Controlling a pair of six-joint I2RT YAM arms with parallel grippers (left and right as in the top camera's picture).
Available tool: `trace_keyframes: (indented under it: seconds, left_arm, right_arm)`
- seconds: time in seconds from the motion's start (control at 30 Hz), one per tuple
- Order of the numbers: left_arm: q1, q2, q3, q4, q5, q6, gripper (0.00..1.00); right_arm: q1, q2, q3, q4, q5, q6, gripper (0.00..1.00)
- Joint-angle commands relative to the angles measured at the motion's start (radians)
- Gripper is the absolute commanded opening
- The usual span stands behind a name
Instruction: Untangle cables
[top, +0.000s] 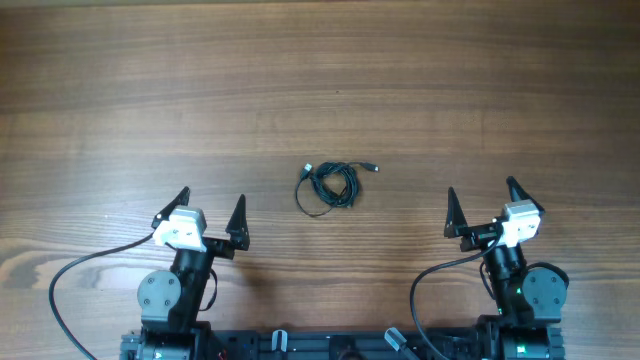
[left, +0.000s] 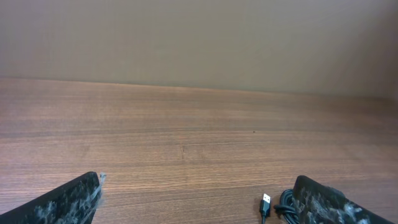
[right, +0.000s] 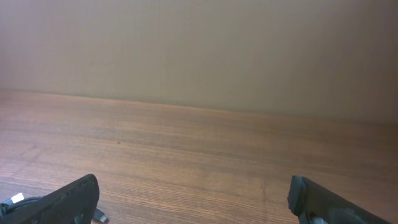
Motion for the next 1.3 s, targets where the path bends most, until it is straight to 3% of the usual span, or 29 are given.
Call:
trace_keyframes:
  seconds: [0.0,0.3,0.7,1.0,1.27]
  left_arm:
    - [-0.004,0.005,-0.005,-0.003,0.004,0.001,1.0]
    - [-0.004,0.005,-0.005,0.216,0.005,0.001,1.0]
    - [-0.004,0.036,0.092,0.187,0.005,0.001,1.0]
    - [-0.004,0.32,0.282,0.1,0.006,0.001,1.0]
    - [-0.005,0.699,0.604,-0.189,0.074,-0.003,1.0]
  right_arm:
    - [0.004,-0.012,-0.003,0.008,0.013,0.006,1.0]
    - [0.004,-0.012,-0.003,0.008,0.014,0.006,1.0]
    - [0.004,-0.012,-0.003,0.008,0.013,0.006,1.0]
    - [0.004,-0.012,-0.003,0.008,0.013,0.006,1.0]
    - [0.004,-0.012,-0.003,0.008,0.013,0.006,1.0]
